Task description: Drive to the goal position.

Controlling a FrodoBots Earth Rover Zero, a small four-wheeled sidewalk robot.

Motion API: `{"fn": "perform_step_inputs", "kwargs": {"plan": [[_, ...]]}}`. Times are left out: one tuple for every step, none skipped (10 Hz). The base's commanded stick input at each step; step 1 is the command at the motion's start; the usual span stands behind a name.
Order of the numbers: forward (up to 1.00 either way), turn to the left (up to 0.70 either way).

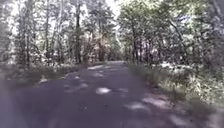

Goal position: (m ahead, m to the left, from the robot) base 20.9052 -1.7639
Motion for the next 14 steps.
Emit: {"fn": "perform_step_inputs", "kwargs": {"plan": [[0.0, 0.0], [0.0, 0.0], [0.0, 0.0], [0.0, 0.0], [0.0, 0.0], [0.0, 0.0], [0.0, 0.0], [0.0, 0.0], [0.0, 0.0], [0.4, 0.0], [0.45, 0.0], [0.45, 0.0], [0.45, 0.0], [0.45, 0.0]]}}
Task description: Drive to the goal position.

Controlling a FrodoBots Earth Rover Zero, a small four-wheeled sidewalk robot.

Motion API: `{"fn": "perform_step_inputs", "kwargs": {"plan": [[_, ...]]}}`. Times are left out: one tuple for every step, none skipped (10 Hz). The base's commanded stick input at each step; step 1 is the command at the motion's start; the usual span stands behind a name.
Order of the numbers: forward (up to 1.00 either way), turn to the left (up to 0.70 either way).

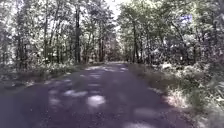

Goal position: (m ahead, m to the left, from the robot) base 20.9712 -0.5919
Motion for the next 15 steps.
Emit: {"fn": "perform_step_inputs", "kwargs": {"plan": [[0.45, 0.0], [0.45, 0.0], [0.45, 0.0], [0.45, 0.0], [0.45, 0.0], [0.45, 0.0], [0.45, 0.0], [0.45, 0.0], [0.45, 0.0], [0.45, 0.0], [0.45, 0.0], [0.45, 0.0], [0.45, 0.0], [0.45, 0.0], [0.45, 0.0]]}}
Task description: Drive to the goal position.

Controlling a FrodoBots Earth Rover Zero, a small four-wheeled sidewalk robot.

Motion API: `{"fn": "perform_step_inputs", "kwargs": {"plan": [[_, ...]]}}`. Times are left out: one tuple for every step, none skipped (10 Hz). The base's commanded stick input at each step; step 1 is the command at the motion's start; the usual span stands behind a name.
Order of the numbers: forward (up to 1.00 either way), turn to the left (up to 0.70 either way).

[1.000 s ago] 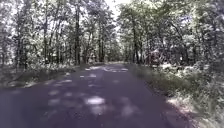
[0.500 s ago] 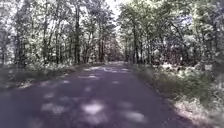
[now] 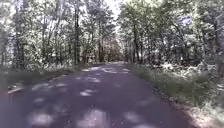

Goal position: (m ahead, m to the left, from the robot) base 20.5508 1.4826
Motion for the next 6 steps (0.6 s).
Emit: {"fn": "perform_step_inputs", "kwargs": {"plan": [[0.45, 0.0], [0.45, 0.0], [0.45, 0.0], [0.45, -0.04], [0.45, -0.27], [0.45, -0.27]]}}
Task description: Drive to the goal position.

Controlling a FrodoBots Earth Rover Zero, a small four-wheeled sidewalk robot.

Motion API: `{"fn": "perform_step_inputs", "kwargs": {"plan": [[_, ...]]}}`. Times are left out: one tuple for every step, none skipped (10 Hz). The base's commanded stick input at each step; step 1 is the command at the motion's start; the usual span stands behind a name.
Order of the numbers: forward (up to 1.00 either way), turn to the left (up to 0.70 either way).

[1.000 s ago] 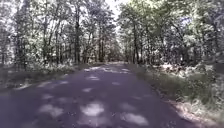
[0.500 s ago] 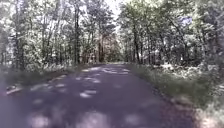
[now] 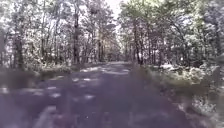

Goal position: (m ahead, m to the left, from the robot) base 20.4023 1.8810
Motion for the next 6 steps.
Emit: {"fn": "perform_step_inputs", "kwargs": {"plan": [[0.45, -0.27], [0.45, -0.27], [0.45, -0.27], [0.45, -0.27], [0.45, -0.27], [0.45, 0.0]]}}
